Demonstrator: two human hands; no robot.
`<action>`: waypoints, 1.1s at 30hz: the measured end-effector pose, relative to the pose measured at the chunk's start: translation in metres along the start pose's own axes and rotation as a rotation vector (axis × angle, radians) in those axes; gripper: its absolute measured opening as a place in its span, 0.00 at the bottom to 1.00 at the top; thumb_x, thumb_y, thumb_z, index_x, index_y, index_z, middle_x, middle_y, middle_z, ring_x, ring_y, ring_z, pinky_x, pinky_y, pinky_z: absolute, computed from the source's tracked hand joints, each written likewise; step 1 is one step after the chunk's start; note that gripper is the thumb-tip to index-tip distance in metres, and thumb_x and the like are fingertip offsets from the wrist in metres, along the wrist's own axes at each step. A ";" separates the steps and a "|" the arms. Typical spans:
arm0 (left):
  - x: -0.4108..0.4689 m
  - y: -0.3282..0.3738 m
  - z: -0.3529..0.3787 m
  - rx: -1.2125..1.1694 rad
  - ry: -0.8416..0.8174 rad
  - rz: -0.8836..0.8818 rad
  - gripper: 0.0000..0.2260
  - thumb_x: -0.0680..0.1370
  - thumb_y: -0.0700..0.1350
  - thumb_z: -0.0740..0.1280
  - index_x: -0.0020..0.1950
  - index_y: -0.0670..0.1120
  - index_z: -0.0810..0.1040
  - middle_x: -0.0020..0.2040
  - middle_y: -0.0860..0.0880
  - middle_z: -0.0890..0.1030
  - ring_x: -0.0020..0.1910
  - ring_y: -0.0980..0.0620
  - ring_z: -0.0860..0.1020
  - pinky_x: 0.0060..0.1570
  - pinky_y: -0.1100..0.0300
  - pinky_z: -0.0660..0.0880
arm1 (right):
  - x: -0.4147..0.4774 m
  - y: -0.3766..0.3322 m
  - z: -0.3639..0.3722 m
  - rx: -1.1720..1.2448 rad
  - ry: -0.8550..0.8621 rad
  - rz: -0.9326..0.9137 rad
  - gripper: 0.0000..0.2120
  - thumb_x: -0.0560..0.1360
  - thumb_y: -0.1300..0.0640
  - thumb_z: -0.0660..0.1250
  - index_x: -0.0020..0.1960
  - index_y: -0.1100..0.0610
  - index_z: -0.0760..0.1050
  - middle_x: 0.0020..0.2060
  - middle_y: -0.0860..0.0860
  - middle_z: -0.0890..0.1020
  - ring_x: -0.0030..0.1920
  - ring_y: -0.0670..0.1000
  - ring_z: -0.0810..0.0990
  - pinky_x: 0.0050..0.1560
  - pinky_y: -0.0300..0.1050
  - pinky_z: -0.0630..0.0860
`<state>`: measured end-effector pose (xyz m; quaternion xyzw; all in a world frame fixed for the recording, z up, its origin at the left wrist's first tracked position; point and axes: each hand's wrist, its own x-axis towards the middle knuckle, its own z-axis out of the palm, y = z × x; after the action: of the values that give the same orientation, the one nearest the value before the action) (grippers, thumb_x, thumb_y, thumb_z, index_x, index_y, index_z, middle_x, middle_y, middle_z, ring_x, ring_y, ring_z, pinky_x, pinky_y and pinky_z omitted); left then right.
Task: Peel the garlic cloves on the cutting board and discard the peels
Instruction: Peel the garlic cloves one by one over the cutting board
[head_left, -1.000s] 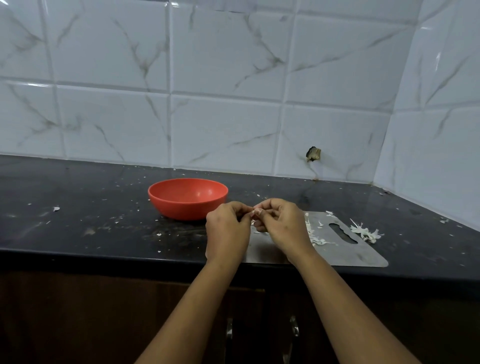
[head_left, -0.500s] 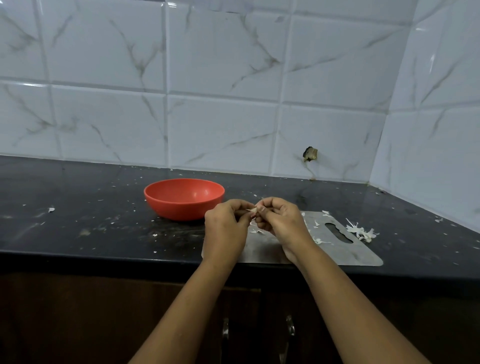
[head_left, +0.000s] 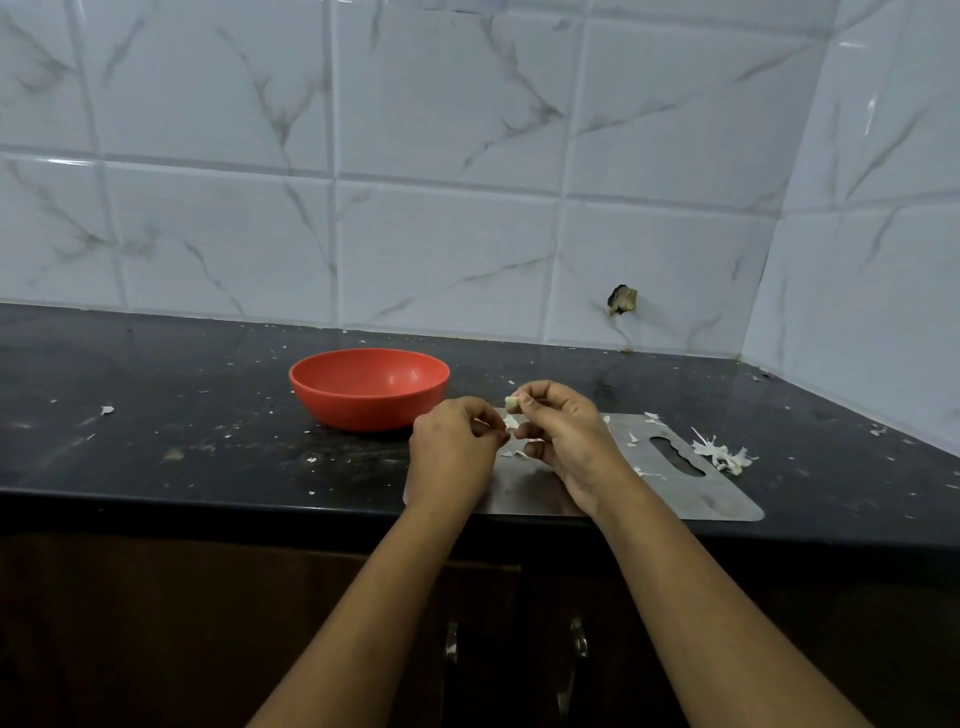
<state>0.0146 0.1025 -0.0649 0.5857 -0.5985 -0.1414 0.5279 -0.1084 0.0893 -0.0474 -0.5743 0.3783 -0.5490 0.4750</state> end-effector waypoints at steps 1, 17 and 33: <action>0.000 -0.001 0.002 0.041 0.002 0.023 0.02 0.75 0.45 0.71 0.45 0.51 0.83 0.43 0.51 0.83 0.45 0.53 0.81 0.48 0.54 0.79 | -0.001 -0.001 0.000 0.034 0.013 0.007 0.07 0.80 0.65 0.61 0.45 0.59 0.76 0.39 0.49 0.83 0.31 0.44 0.76 0.31 0.35 0.73; 0.001 -0.001 0.002 0.061 -0.055 0.018 0.12 0.76 0.40 0.61 0.50 0.52 0.82 0.46 0.51 0.83 0.45 0.52 0.80 0.49 0.54 0.77 | -0.001 0.007 -0.001 0.024 0.039 -0.069 0.07 0.74 0.70 0.68 0.49 0.62 0.80 0.40 0.57 0.84 0.41 0.48 0.83 0.47 0.37 0.81; -0.003 0.002 -0.005 -0.210 -0.015 0.058 0.07 0.78 0.39 0.67 0.52 0.46 0.84 0.38 0.57 0.82 0.39 0.58 0.82 0.39 0.62 0.81 | -0.003 0.009 0.001 -0.120 0.053 -0.173 0.08 0.72 0.68 0.71 0.42 0.57 0.83 0.37 0.55 0.85 0.38 0.46 0.82 0.38 0.37 0.78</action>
<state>0.0169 0.1077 -0.0621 0.5085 -0.6010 -0.1922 0.5859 -0.1073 0.0900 -0.0564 -0.6177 0.3718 -0.5792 0.3805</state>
